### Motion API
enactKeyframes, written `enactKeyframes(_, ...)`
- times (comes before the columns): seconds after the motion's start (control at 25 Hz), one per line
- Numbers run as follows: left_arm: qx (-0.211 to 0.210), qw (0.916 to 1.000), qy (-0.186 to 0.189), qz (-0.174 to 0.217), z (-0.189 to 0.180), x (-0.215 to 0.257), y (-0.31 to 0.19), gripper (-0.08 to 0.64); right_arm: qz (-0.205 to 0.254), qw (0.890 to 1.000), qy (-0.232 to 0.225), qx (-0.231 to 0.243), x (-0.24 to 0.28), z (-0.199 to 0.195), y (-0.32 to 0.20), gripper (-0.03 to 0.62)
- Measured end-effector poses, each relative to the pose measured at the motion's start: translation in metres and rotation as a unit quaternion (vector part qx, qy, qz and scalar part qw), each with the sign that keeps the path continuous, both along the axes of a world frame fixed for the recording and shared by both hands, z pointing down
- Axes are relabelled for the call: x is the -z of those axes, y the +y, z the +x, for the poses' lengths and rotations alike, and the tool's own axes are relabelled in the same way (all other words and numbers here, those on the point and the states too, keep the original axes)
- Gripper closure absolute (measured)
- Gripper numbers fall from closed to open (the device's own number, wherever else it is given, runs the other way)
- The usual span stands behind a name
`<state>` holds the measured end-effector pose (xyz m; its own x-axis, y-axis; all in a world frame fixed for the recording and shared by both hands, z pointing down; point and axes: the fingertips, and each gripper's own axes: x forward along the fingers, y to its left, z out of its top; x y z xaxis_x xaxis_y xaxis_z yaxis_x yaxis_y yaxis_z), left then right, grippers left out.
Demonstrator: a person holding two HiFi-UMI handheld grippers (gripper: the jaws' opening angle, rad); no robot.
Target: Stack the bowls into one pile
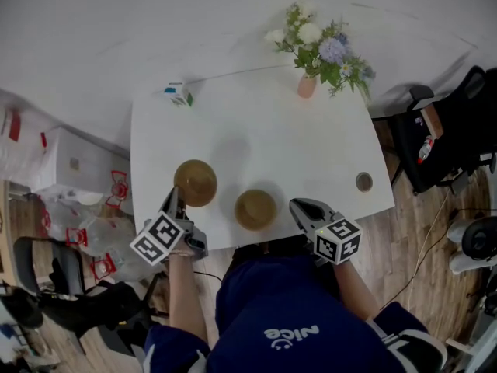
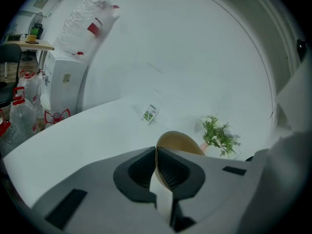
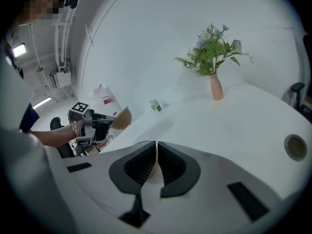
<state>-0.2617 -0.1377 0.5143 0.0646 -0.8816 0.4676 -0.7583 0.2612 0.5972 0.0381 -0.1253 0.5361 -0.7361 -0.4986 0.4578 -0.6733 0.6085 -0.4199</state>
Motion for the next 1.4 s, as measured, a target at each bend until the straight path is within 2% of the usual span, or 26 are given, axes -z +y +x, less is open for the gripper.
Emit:
enactKeyframes(0.24, -0.021, 0.9993, 0.032, 0.002, 0.030, -0.002, 0.001, 0.531, -0.001, 1.000, -0.003, -0.005, 0.000, 0.004, 0.002, 0.558)
enactKeyframes(0.56, -0.069, 0.9963, 0.048, -0.016, 0.075, -0.015, 0.003, 0.531, -0.001, 1.000, -0.006, -0.015, 0.000, 0.010, -0.002, 0.558)
enactKeyframes(0.92, -0.122, 0.9909, 0.055, -0.015, 0.111, -0.006, 0.001, 0.531, -0.003, 1.000, -0.006, -0.015, -0.001, 0.009, -0.001, 0.560)
enactKeyframes(1.4, -0.167, 0.9847, 0.021, -0.044, 0.137, -0.018, 0.013, 0.531, -0.003, 1.000, 0.000, -0.020, -0.003, 0.016, -0.004, 0.560)
